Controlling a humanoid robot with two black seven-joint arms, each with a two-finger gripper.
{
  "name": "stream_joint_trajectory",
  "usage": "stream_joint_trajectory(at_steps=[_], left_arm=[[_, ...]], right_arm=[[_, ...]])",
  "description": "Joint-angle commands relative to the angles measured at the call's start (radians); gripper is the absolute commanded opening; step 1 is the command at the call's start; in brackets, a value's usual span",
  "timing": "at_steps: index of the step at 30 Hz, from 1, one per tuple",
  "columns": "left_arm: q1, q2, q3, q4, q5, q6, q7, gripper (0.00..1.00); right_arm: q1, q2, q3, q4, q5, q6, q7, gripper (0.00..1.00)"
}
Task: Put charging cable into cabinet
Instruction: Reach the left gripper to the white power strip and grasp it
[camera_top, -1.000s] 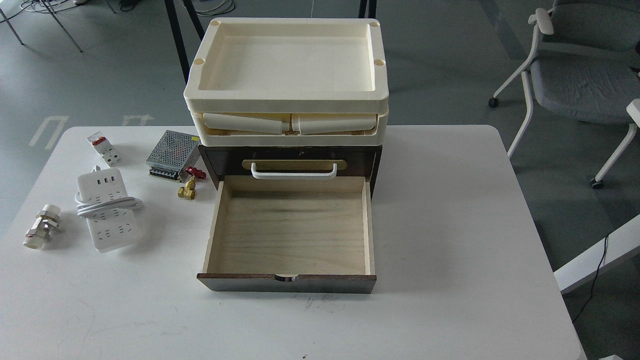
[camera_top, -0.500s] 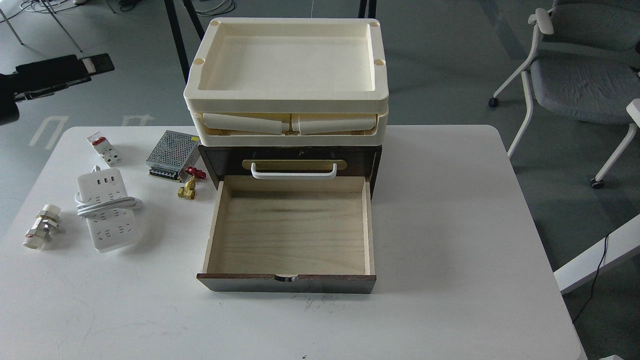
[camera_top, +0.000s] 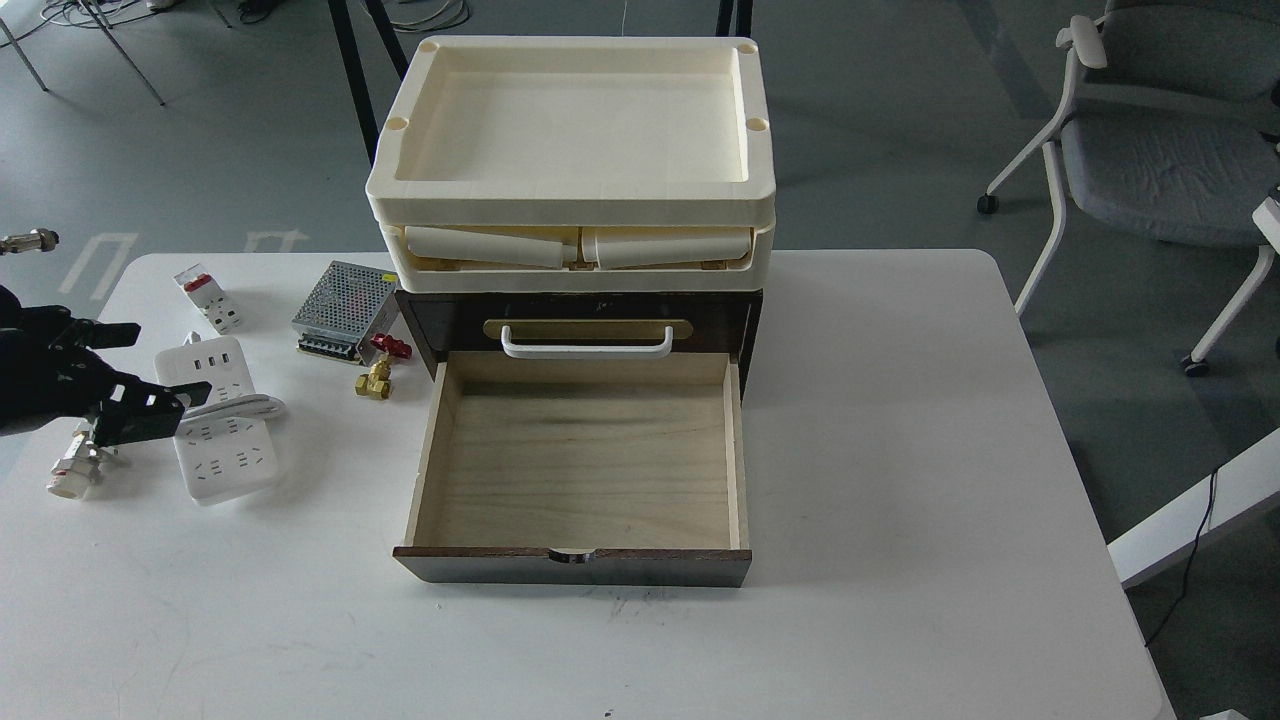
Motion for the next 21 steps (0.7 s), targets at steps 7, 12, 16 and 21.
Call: stream_joint_trajectory(at_steps=[7, 12, 16, 21], left_arm=[[-0.003, -0.203, 0.019, 0.278, 0.126, 0.005, 0.000, 0.98], [-0.003, -0.243, 0.021, 0.317, 0.126, 0.005, 0.000, 0.98], [-0.003, -0.282, 0.021, 0.359, 0.126, 0.006, 0.000, 0.97], [-0.002, -0.299, 0.021, 0.364, 0.126, 0.006, 0.000, 0.93]], right_arm=[[-0.006, -0.003, 0.003, -0.002, 0.000, 0.000, 0.000, 1.00], [-0.008, 0.002, 0.001, -0.001, 0.000, 0.000, 0.000, 1.00], [-0.006, 0.003, 0.001, -0.002, 0.000, 0.000, 0.000, 1.00], [-0.008, 0.003, 0.001, -0.004, 0.000, 0.000, 0.000, 1.00]])
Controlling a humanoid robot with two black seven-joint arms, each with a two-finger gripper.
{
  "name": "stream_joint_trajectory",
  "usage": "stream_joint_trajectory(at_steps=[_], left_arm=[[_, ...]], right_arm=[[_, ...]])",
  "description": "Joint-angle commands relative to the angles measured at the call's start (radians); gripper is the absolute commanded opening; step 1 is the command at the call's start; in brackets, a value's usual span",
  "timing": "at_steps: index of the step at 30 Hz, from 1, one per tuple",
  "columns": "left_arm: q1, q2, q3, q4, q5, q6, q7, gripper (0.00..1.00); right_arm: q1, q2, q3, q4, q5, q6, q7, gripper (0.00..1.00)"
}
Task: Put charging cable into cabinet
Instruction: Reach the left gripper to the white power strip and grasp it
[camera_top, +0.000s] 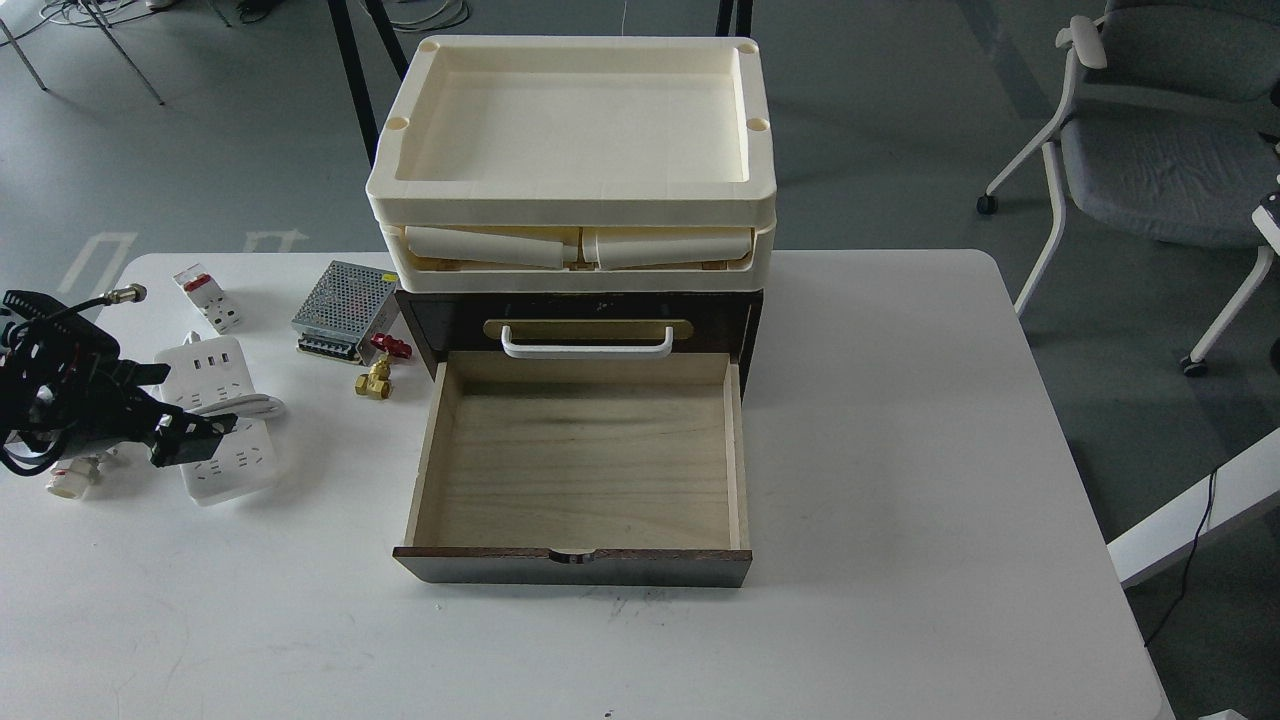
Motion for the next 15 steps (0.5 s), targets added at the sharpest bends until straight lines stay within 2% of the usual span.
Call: stream_joint_trajectory(at_steps=[1, 10, 15], left_arm=[[0.001, -0.018, 0.000, 0.006, 0.000, 0.000, 0.000, 0.92], [-0.002, -0.098, 0.021, 0.099, 0.000, 0.006, 0.000, 0.91], [-0.008, -0.130, 0.051, 0.170, 0.000, 0.072, 0.000, 0.85]], right_arm=[[0.000, 0.000, 0.000, -0.006, 0.000, 0.000, 0.000, 1.00], [-0.005, 0.000, 0.000, -0.012, 0.000, 0.000, 0.000, 1.00], [-0.007, 0.000, 0.000, -0.012, 0.000, 0.000, 0.000, 1.00]])
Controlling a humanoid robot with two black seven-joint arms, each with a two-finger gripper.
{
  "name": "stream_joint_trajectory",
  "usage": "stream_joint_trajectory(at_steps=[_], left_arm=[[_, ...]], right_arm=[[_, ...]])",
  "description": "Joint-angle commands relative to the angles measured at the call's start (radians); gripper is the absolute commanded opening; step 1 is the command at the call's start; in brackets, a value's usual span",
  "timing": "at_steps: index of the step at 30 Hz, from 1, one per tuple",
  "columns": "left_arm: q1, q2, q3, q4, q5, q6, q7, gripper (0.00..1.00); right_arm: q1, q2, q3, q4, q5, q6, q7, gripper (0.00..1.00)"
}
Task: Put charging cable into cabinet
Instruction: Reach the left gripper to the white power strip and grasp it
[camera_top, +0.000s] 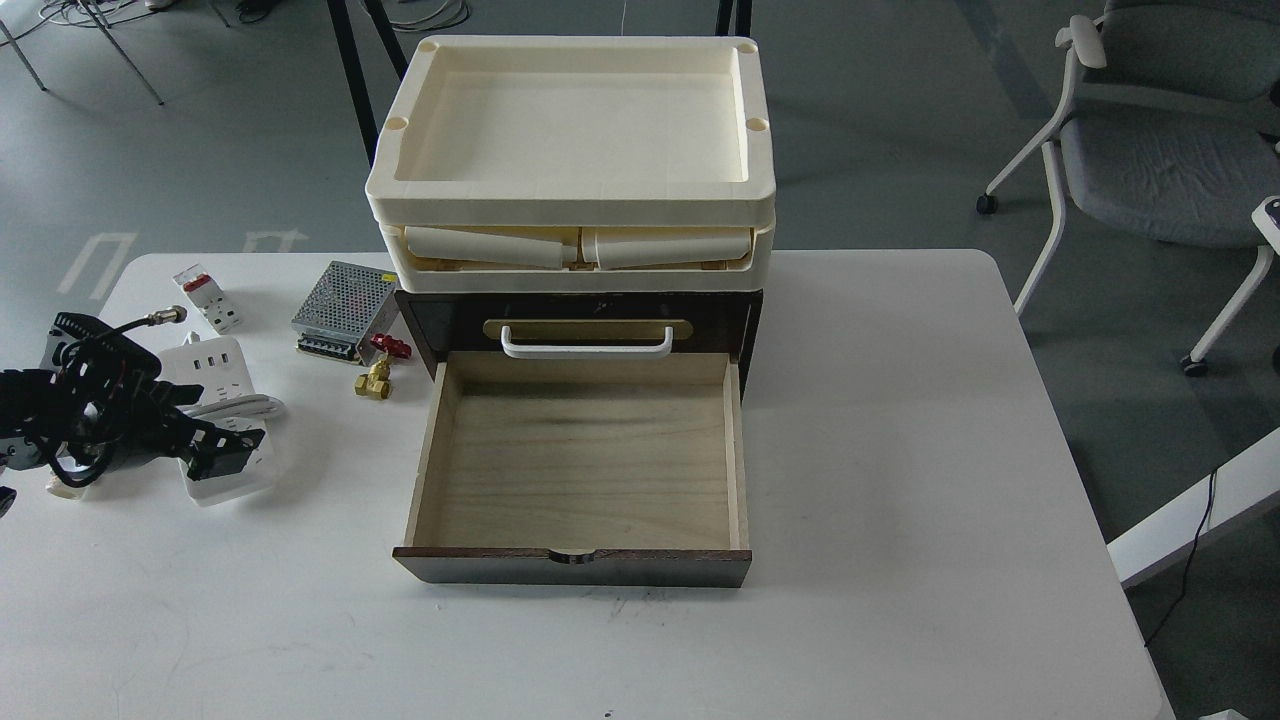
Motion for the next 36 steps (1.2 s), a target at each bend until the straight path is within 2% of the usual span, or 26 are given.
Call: stream_joint_trajectory(at_steps=[1, 3, 10, 13, 17, 19, 21, 25, 27, 29, 36], left_arm=[[-0.006, -0.032, 0.010, 0.054, 0.000, 0.039, 0.000, 0.84], [-0.006, -0.036, 0.010, 0.076, 0.000, 0.048, 0.000, 0.78], [-0.010, -0.038, 0.063, 0.117, 0.000, 0.107, 0.000, 0.69], [-0.018, -0.082, 0.082, 0.210, 0.000, 0.195, 0.000, 0.67], [-0.022, -0.176, 0.083, 0.396, 0.000, 0.303, 0.000, 0.66], [-0.022, -0.200, 0.088, 0.450, 0.000, 0.343, 0.000, 0.61], [-0.027, -0.203, 0.109, 0.470, 0.000, 0.364, 0.000, 0.50], [-0.029, -0.203, 0.135, 0.475, 0.000, 0.371, 0.000, 0.24], [-0.030, -0.203, 0.146, 0.475, 0.000, 0.371, 0.000, 0.06], [-0.029, -0.205, 0.148, 0.475, 0.000, 0.374, 0.000, 0.01], [-0.039, -0.203, 0.146, 0.472, -0.016, 0.404, 0.000, 0.00]], right_arm=[[-0.002, 0.000, 0.000, 0.000, 0.000, 0.000, 0.000, 1.00], [-0.005, 0.000, 0.000, 0.002, 0.000, 0.000, 0.000, 1.00], [-0.011, 0.000, 0.000, 0.002, 0.000, 0.000, 0.000, 1.00], [-0.013, 0.002, 0.000, 0.000, 0.000, 0.000, 0.000, 1.00], [-0.013, 0.002, 0.000, 0.000, 0.000, 0.000, 0.000, 1.00], [-0.014, 0.002, 0.000, 0.000, 0.000, 0.000, 0.000, 1.00], [-0.014, 0.002, 0.002, 0.000, 0.000, 0.000, 0.000, 1.00], [-0.014, 0.002, 0.002, 0.000, 0.000, 0.000, 0.000, 1.00], [-0.014, 0.002, 0.000, 0.000, 0.000, 0.000, 0.000, 1.00], [-0.014, 0.002, 0.000, 0.000, 0.000, 0.000, 0.000, 1.00], [-0.021, 0.003, 0.000, 0.000, 0.000, 0.000, 0.000, 1.00]])
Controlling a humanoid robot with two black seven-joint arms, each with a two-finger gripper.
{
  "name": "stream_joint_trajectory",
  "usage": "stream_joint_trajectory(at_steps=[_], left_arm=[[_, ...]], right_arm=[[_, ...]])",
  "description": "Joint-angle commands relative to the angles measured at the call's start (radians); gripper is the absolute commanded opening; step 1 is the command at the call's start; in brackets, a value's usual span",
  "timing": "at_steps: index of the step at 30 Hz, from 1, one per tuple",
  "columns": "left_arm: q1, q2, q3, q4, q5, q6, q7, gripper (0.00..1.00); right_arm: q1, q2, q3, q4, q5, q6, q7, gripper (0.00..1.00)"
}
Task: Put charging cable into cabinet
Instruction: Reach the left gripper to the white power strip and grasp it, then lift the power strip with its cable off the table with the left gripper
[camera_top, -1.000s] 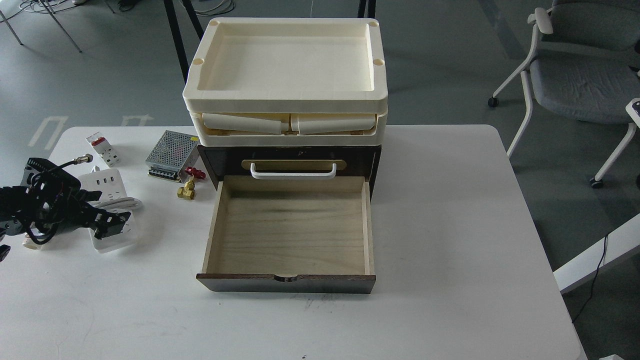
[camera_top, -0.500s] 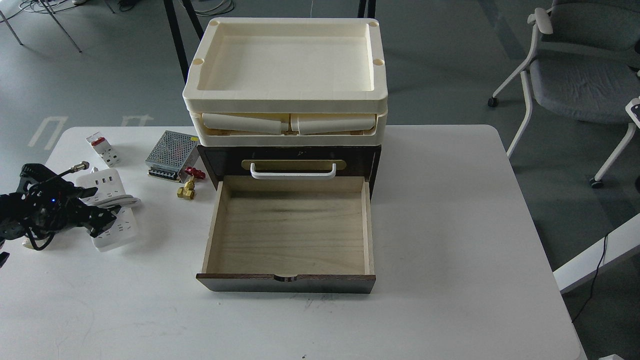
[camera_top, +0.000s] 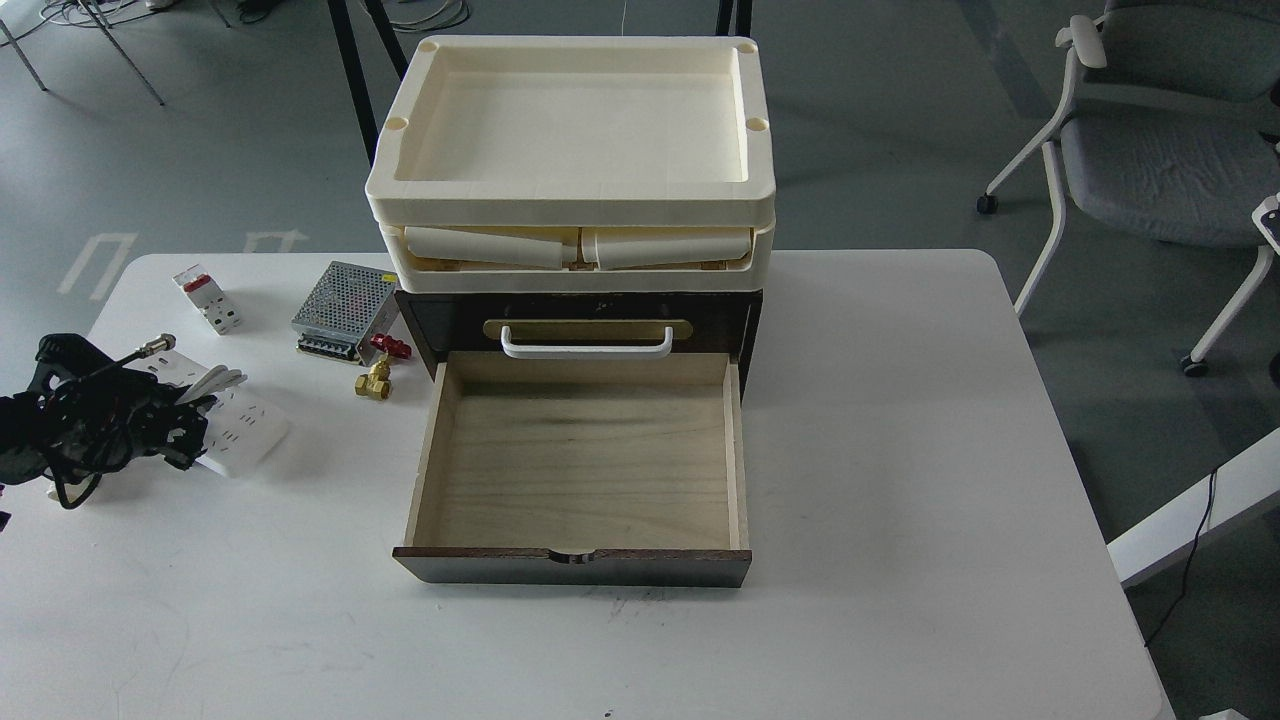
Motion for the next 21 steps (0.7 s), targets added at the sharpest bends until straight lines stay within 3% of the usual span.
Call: stream_joint_trajectory(at_steps=[1, 9, 13, 16, 21], left_arm=[[-0.019, 0.006, 0.000, -0.002, -0.018, 0.011, 0.000, 0.00], [-0.118, 0.109, 0.000, -0.002, -0.162, -0.011, 0.000, 0.00], [-0.158, 0.204, -0.004, -0.038, -0.205, -0.127, 0.000, 0.00], [-0.179, 0.343, -0.017, -0.220, -0.246, -0.237, 0.000, 0.00], [-0.204, 0.711, -0.024, -0.792, -0.546, -0.539, 0.000, 0.00]], right_arm=[[-0.002, 0.000, 0.000, 0.000, 0.000, 0.000, 0.000, 1.00], [-0.002, 0.000, 0.001, 0.000, 0.000, 0.000, 0.000, 1.00], [-0.002, 0.000, 0.001, 0.000, 0.002, 0.000, 0.000, 1.00], [-0.002, 0.000, 0.001, -0.001, 0.002, 0.000, 0.000, 1.00], [-0.002, 0.002, 0.001, -0.011, 0.000, 0.000, 0.000, 1.00]])
